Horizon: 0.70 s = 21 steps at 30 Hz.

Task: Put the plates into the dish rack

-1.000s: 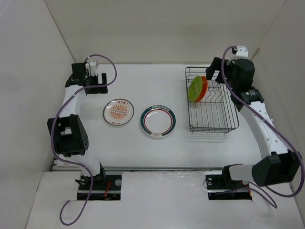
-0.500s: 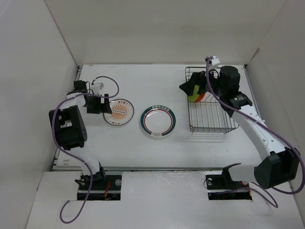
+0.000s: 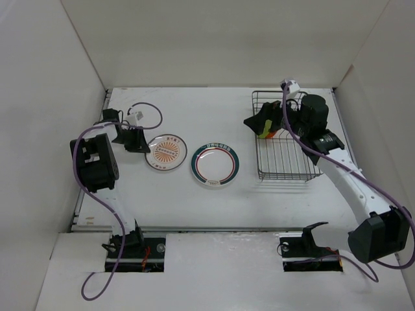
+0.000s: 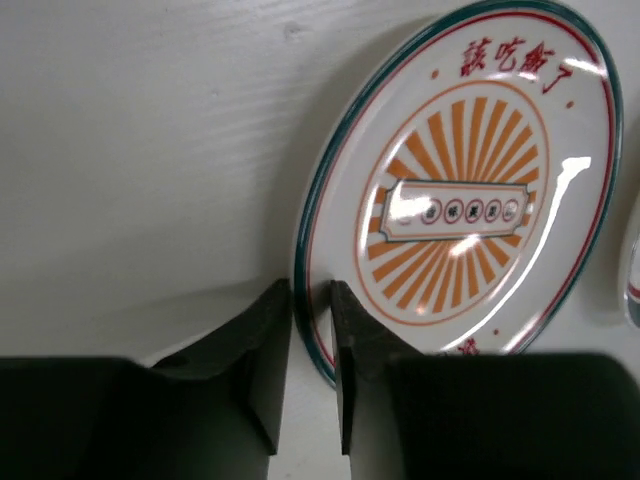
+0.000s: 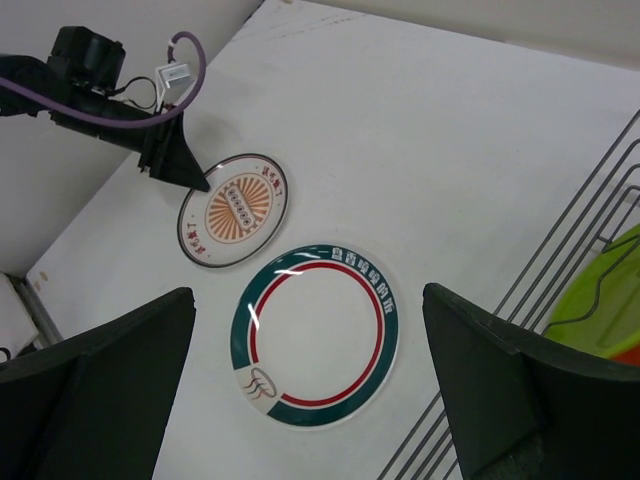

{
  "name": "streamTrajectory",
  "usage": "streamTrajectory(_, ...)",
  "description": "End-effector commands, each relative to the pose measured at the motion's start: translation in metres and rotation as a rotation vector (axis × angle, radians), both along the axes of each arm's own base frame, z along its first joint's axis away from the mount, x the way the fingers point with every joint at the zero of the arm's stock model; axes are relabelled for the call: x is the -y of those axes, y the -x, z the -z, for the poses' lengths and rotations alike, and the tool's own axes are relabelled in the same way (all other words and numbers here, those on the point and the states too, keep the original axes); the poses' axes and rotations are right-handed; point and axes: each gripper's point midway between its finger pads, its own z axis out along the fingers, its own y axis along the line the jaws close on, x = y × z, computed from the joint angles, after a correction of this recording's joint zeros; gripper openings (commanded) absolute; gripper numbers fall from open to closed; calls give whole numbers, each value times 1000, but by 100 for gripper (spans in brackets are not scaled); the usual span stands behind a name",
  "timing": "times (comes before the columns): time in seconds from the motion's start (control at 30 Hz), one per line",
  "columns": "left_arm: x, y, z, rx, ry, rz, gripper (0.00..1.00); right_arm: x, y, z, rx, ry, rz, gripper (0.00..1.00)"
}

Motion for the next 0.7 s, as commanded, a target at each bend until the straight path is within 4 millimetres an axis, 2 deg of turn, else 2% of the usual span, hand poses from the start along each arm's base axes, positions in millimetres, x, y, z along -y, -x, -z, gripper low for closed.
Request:
streamTrajectory(0.0, 6, 8, 8, -60, 42, 6, 16, -6, 4, -19, 72, -31, -28, 100)
streamTrajectory(0.07, 2, 10, 16, -82, 48, -5, 5, -6, 5, -14, 56, -34, -26, 100)
streamTrajectory(0.1, 3, 6, 12, -75, 57, -9, 0, -6, 5, -14, 56, -34, -26, 100)
streamTrajectory(0.13, -3, 3, 10, -64, 55, -21, 0, -7, 3, -7, 46, -31, -26, 100)
streamTrajectory(0.17, 1, 3, 11, -67, 80, -15, 0, -10, 5, -7, 45, -31, -35, 100)
streamTrajectory(0.2, -7, -2, 7, -46, 89, -32, 0, -12, 4, -1, 36, -30, -44, 100)
streamTrajectory(0.3, -17, -12, -15, 5, 145, -75, 0, -13, 0, 7, 13, -32, -43, 100)
streamTrajectory(0.43, -21, -28, -66, 124, 198, -79, 0, -19, 1, 12, 11, -33, -61, 100)
streamTrajectory(0.5, -24, -36, -99, 203, 200, -67, 0, -25, 2, 13, 4, -42, -79, 100)
streamTrajectory(0.57, -17, -35, -124, 243, 235, -41, 0, -29, 4, 16, -6, -41, -98, 100)
streamTrajectory(0.63, -9, -31, -160, 315, 267, 2, 0, -36, 4, 11, 18, -60, -124, 100)
streamTrajectory(0.67, -6, -29, -172, 342, 273, 21, 0, -43, 7, 10, 17, -72, -157, 100)
